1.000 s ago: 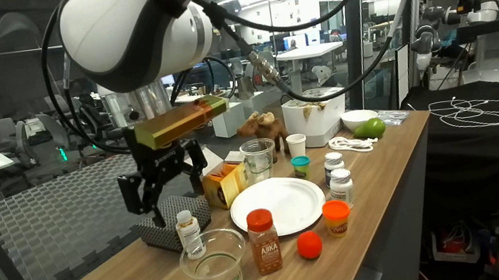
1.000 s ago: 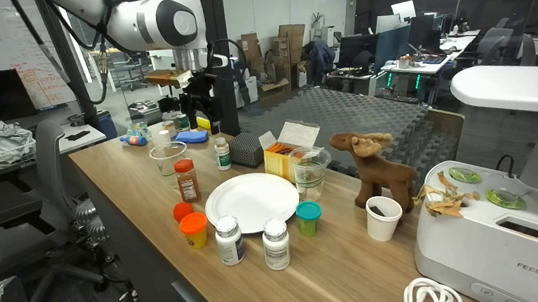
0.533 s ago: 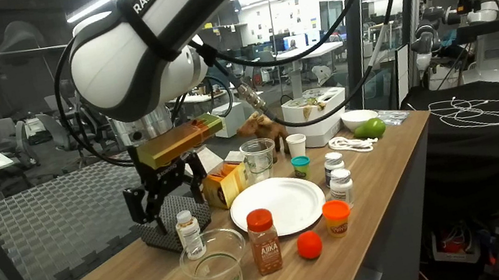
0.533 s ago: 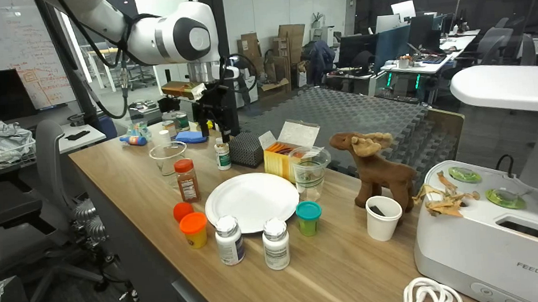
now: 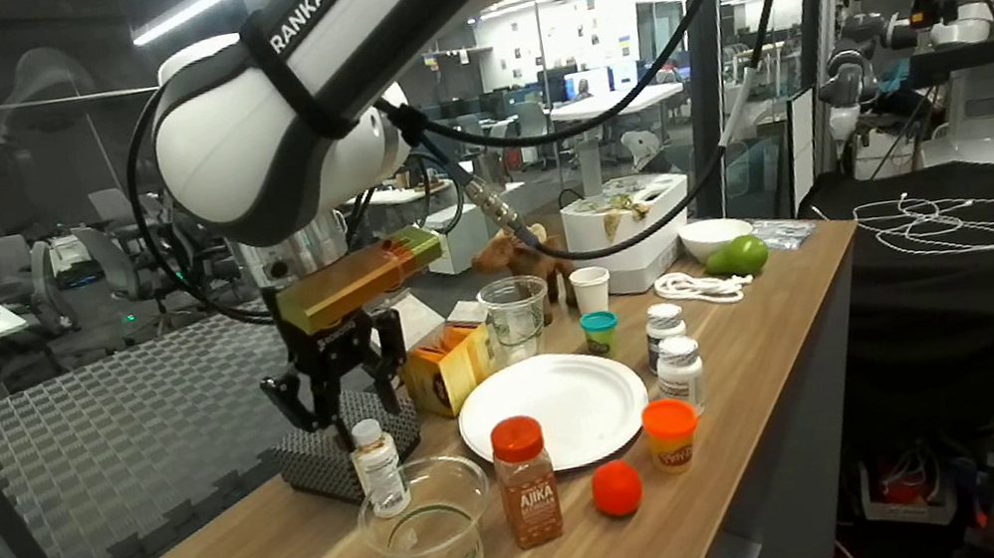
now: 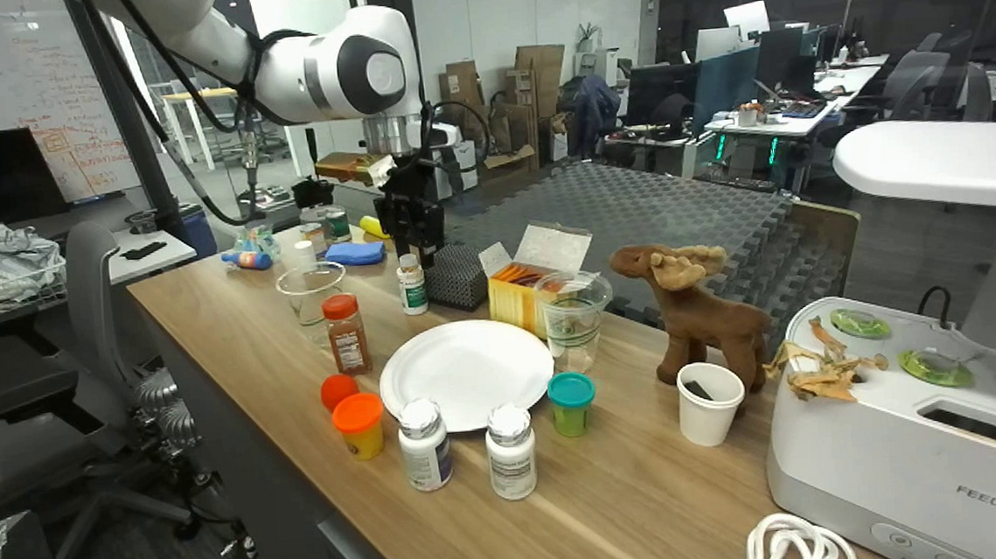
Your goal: Put the bottles and red plushy on the plate. Stack the clear cups
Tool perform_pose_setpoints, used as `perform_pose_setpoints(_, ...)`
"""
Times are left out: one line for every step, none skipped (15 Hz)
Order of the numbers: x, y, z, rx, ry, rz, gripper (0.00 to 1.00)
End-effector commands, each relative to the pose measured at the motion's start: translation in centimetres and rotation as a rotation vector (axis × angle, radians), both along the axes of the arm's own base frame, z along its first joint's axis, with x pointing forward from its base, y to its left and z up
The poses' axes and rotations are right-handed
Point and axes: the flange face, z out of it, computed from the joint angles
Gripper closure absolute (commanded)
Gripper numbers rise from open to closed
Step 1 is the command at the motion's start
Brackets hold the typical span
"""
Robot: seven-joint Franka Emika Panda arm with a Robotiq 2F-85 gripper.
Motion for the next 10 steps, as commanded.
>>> perform_pose_setpoints(0.5, 0.0, 1.2, -0.007, 0.004, -0.023, 0.69)
perform_pose_setpoints(0.5, 0.0, 1.3, -0.009, 0.005, -0.024, 0.78)
perform_pose_setpoints(0.4, 0.0, 1.6, -0.009, 0.009, -0.026, 0.85)
perform_pose_setpoints(0.4, 0.0, 1.8, -0.007, 0.015, -0.028, 0.87)
perform_pose_setpoints(0.4, -0.1, 1.9, -0.005, 0.019, -0.027, 0.83)
perform_pose_setpoints(0.4, -0.2, 2.2, -0.005, 0.021, -0.029, 0.83)
perform_pose_setpoints(0.3, -0.3, 2.5, -0.003, 0.024, -0.030, 0.83)
perform_pose_setpoints(0.3, -0.5, 3.1, -0.006, 0.020, -0.036, 0.82)
perform_pose_setpoints(0.4, -0.6, 3.7, -0.010, 0.015, -0.041, 0.82)
perform_pose_setpoints(0.4, -0.9, 4.6, -0.017, 0.006, -0.048, 0.82)
